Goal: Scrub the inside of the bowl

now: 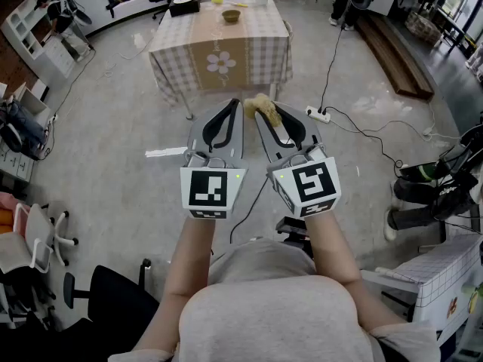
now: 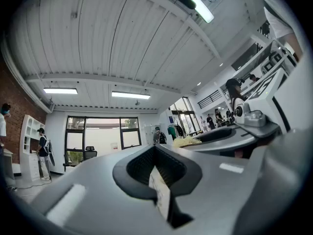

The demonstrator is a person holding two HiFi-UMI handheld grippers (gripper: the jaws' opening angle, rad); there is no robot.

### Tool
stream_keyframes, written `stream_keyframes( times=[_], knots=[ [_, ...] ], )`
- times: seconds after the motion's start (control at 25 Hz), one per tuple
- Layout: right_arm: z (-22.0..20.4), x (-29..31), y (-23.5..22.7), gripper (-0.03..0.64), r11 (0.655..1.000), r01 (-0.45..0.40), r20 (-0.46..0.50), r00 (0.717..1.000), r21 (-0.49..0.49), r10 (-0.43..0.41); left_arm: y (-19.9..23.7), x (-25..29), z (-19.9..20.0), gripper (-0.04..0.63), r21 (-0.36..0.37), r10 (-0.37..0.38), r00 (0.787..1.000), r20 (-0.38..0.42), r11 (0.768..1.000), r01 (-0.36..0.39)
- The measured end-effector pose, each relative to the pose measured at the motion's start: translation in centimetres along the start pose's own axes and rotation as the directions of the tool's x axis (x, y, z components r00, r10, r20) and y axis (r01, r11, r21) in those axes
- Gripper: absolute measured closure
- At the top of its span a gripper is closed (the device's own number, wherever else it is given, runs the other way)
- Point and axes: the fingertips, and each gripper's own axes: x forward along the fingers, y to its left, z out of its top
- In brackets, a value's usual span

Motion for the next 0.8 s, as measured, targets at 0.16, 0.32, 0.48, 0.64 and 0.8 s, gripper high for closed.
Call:
stream_keyframes(
  times=[0.16,0.32,0.48,0.64,0.8],
  knots=[
    [-0.2,-0.4,-0.8,0.52,1.0,-0.002,-0.004,1.0,0.008,0.002,-0.4,0.5,-0.3,0.591,-0.011,0.016,1.0,-0.007,1.0,-0.016],
    [-0.9,-0.8,-1.6,0.52,0.999,-0.004,-0.008,1.0,0.034,0.004,-1.0,1.0,-0.4,0.59,-0.012,0.024,1.0,-0.012,1.0,-0.024],
    [-1.5,-0.9,-1.5,0.52,0.998,-0.008,-0.018,1.0,0.055,0.009,-1.1,0.9,-0.7,0.589,-0.021,0.031,0.999,-0.013,0.999,-0.031],
    [-2.4,-0.8,-1.6,0.52,0.998,-0.026,-0.037,0.999,0.059,0.028,-0.8,1.1,-1.6,0.589,-0.039,0.052,0.998,-0.034,0.998,-0.054],
    [-2.9,0.1,-1.9,0.52,0.996,-0.024,-0.033,0.999,0.081,0.027,-0.1,1.5,-2.5,0.589,-0.041,0.06,0.997,-0.045,0.997,-0.061]
  ],
)
